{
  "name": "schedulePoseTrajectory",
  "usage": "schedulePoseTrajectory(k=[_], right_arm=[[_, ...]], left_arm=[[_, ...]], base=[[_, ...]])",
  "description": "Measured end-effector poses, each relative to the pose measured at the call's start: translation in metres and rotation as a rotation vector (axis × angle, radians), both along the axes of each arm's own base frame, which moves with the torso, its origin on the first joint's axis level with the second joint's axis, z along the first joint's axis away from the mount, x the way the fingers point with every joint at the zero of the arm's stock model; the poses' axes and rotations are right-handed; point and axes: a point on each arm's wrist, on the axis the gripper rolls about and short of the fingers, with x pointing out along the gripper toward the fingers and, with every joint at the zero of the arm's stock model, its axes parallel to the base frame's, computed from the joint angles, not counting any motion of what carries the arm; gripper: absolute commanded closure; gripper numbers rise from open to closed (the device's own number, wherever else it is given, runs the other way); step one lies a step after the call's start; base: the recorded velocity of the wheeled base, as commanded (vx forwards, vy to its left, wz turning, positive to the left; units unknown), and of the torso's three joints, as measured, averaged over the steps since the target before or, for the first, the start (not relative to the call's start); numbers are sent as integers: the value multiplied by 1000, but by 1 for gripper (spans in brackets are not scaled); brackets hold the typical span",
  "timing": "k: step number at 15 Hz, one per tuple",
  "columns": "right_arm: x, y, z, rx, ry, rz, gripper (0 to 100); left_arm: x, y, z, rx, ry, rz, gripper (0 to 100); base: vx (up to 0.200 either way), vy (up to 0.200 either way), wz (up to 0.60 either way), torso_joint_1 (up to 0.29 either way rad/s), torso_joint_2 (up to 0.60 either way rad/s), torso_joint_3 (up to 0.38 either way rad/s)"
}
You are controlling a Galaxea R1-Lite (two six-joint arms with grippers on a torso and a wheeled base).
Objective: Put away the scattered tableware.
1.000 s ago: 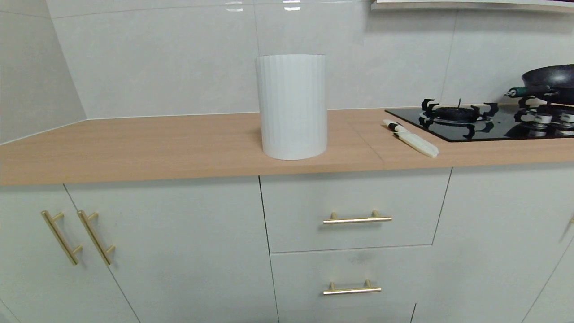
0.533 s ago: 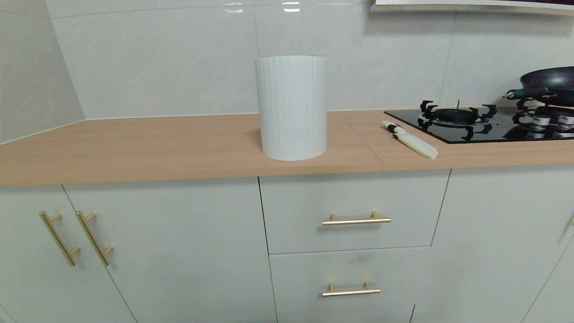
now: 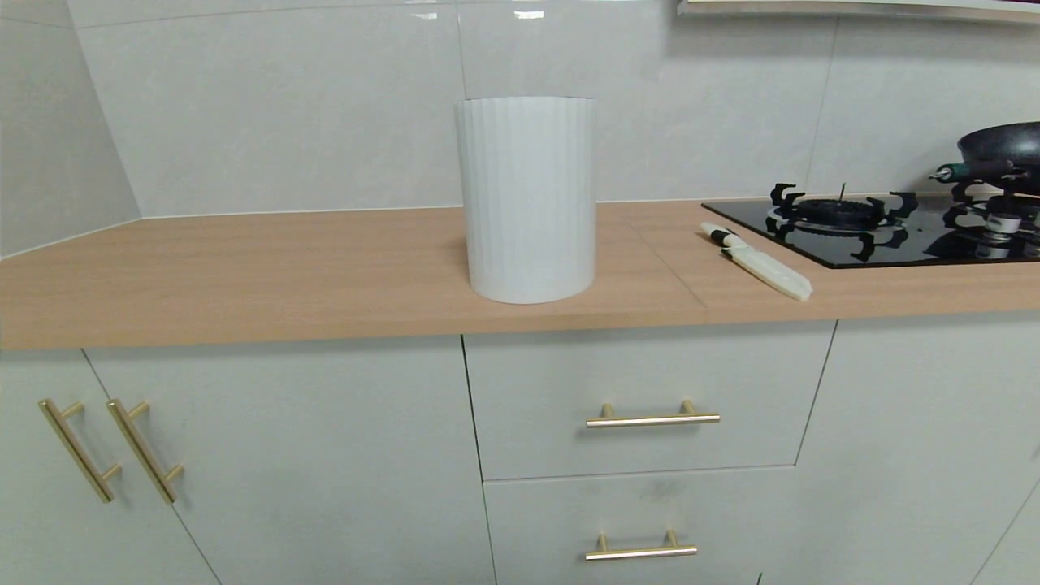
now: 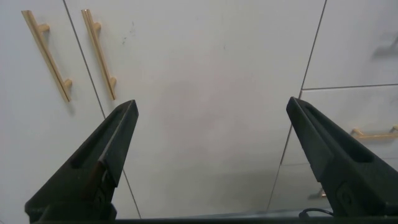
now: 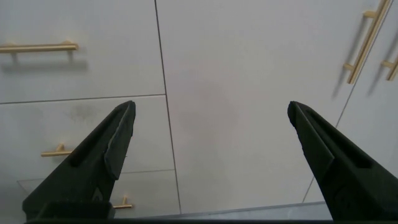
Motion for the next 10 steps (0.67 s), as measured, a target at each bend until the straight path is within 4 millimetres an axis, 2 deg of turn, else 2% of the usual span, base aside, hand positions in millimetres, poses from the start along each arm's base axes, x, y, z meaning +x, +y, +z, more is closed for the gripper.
schedulePoseTrajectory(k=[10], right_arm=[[0,0,0,-1,1,0,0]], left_arm=[[0,0,0,0,0,0,0]], base=[[0,0,0,3,-9,-5]])
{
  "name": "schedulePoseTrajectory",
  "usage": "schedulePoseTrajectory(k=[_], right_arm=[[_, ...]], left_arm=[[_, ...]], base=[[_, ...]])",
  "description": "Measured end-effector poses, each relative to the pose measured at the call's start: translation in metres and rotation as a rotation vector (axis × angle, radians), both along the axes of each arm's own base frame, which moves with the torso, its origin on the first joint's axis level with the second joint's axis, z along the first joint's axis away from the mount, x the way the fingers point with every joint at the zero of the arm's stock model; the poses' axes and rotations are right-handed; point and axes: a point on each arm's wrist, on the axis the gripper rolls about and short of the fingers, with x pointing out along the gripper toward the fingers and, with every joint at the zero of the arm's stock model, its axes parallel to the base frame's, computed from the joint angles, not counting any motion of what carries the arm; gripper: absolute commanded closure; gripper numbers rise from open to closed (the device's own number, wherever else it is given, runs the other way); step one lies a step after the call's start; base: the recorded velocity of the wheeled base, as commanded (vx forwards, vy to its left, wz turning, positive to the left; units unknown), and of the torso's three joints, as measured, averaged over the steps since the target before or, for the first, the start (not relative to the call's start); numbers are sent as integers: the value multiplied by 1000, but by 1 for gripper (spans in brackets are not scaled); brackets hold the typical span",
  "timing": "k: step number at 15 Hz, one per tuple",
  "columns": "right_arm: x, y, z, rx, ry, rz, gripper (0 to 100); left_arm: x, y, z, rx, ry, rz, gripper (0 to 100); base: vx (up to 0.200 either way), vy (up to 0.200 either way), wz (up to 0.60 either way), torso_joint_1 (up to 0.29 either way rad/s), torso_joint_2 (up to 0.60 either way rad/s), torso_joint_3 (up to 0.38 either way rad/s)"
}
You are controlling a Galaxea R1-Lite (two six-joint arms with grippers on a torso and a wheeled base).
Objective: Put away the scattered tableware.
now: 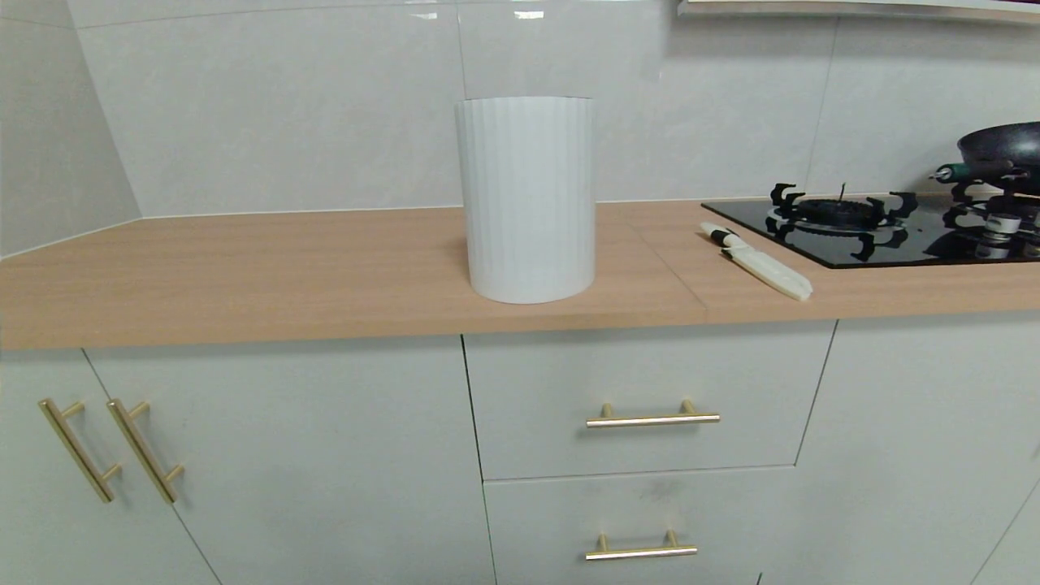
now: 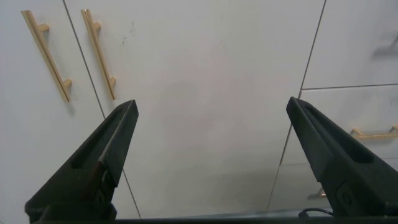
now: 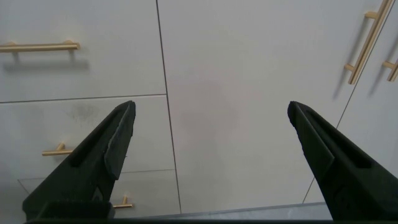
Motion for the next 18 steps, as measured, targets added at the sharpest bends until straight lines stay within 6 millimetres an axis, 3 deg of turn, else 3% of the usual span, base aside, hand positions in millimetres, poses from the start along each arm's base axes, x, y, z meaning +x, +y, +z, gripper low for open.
schedulePoseTrajectory(k=[4,18], right_arm=[[0,0,0,-1,0,0,0],[0,0,0,-3,0,0,0]], left_arm=[[0,0,0,0,0,0,0],[0,0,0,0,0,0,0]], base=[[0,0,0,77,-250,-248],[0,0,0,186,-494,-286]])
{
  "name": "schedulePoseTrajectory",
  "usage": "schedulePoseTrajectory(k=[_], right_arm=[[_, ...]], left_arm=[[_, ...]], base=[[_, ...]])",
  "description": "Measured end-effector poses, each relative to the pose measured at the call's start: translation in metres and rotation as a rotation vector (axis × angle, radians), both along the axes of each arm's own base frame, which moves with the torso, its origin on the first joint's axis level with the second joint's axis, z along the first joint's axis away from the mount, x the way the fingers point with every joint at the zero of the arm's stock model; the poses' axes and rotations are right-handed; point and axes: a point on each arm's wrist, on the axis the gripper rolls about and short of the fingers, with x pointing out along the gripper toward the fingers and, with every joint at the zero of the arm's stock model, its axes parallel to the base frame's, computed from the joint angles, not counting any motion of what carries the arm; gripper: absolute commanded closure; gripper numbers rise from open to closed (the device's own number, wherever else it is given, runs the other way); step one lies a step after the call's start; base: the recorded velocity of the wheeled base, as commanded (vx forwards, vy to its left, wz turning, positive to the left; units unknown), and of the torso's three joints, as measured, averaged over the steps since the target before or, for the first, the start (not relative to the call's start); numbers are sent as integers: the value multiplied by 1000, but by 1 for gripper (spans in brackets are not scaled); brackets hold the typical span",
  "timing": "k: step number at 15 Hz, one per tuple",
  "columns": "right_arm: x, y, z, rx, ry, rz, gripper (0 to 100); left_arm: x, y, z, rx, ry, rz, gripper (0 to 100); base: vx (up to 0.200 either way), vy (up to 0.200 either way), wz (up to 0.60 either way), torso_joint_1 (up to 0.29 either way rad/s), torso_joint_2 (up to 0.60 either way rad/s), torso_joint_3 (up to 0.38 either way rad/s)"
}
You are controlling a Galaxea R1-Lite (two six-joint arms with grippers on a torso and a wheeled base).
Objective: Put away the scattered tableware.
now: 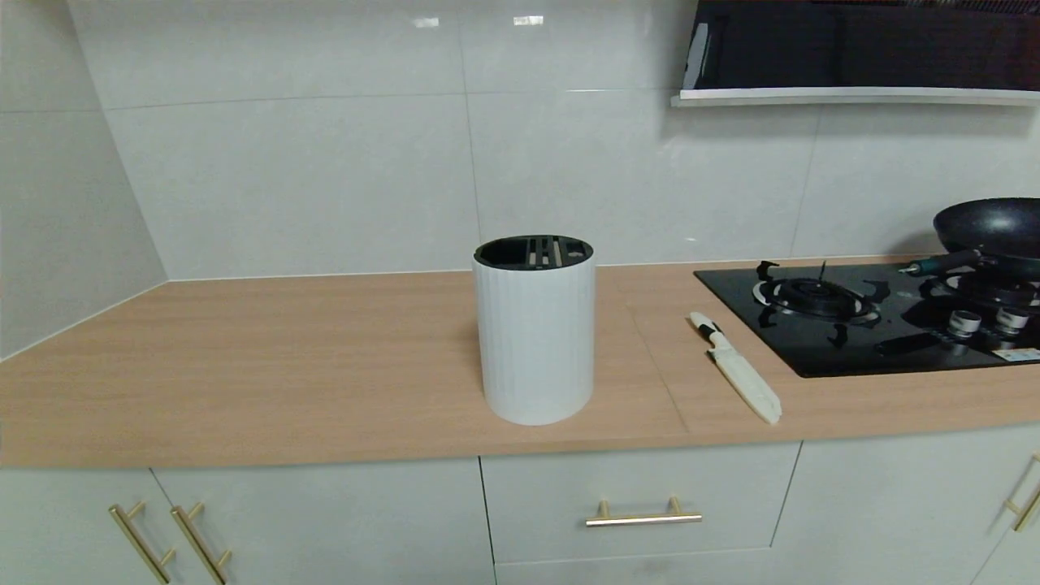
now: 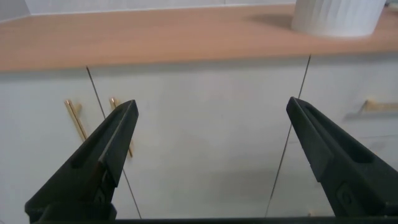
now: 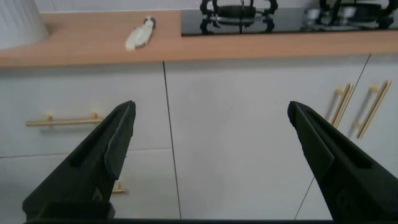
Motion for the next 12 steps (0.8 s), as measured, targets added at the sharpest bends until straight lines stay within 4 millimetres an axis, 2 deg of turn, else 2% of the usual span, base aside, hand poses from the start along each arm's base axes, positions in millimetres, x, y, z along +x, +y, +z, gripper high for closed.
schedulePoseTrajectory(k=[12], right_arm=[[0,0,0,0,0,0,0]], left_arm=[[0,0,0,1,0,0,0]], base=[[0,0,0,248,-535,-289]])
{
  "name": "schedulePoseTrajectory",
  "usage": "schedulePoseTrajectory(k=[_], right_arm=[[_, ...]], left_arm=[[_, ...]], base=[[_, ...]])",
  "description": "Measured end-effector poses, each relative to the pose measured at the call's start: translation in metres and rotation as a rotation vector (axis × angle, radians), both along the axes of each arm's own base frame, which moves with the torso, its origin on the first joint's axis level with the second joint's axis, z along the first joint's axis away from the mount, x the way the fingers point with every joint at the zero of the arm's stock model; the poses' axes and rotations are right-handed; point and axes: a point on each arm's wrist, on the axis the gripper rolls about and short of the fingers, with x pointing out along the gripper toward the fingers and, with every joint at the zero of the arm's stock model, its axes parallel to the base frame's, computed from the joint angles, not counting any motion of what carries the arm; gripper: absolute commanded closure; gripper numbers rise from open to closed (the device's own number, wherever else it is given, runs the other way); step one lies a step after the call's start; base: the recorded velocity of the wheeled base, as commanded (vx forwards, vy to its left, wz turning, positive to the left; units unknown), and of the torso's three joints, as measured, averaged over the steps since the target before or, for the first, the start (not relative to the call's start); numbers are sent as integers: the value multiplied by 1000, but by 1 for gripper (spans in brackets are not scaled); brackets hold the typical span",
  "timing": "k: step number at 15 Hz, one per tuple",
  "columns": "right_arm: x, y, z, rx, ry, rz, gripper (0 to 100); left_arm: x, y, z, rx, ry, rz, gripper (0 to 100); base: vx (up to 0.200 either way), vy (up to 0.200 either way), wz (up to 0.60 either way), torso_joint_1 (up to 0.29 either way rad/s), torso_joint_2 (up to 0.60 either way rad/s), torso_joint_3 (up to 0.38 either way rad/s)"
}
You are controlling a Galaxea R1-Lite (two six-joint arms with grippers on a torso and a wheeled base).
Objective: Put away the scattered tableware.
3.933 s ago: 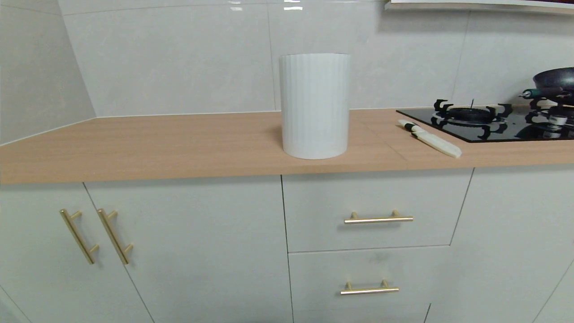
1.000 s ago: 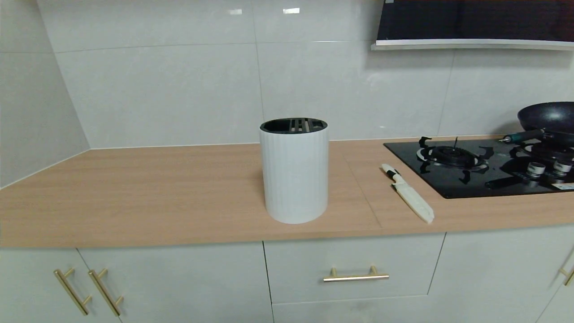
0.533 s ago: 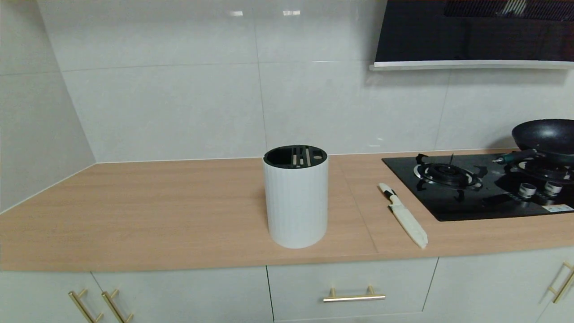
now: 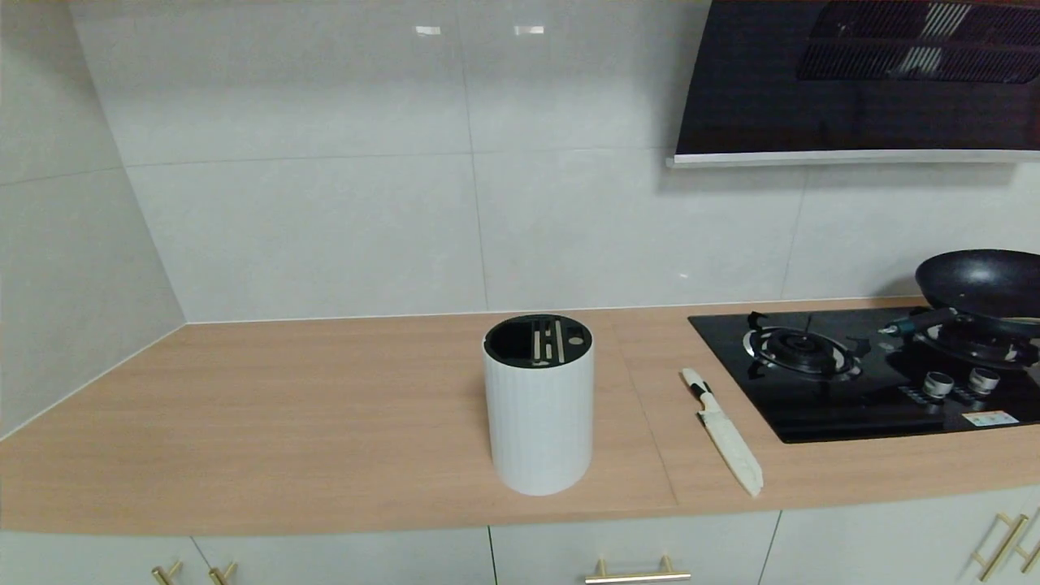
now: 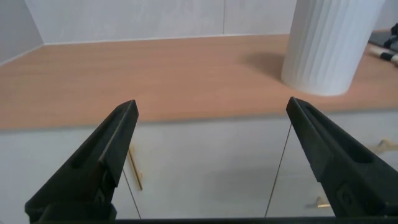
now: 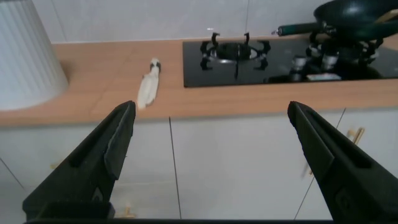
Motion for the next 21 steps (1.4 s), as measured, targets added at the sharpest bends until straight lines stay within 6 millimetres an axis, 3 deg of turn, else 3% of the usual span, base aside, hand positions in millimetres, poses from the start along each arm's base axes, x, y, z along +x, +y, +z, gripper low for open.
schedulePoseTrajectory(k=[9,21], right_arm=[[0,0,0,3,0,0,0],[0,0,0,-1,0,3,0]], left_arm=[[0,0,0,0,0,0,0],[0,0,0,1,0,0,0]], base=[[0,0,0,222,-467,-245],[0,0,0,3,-5,-3]])
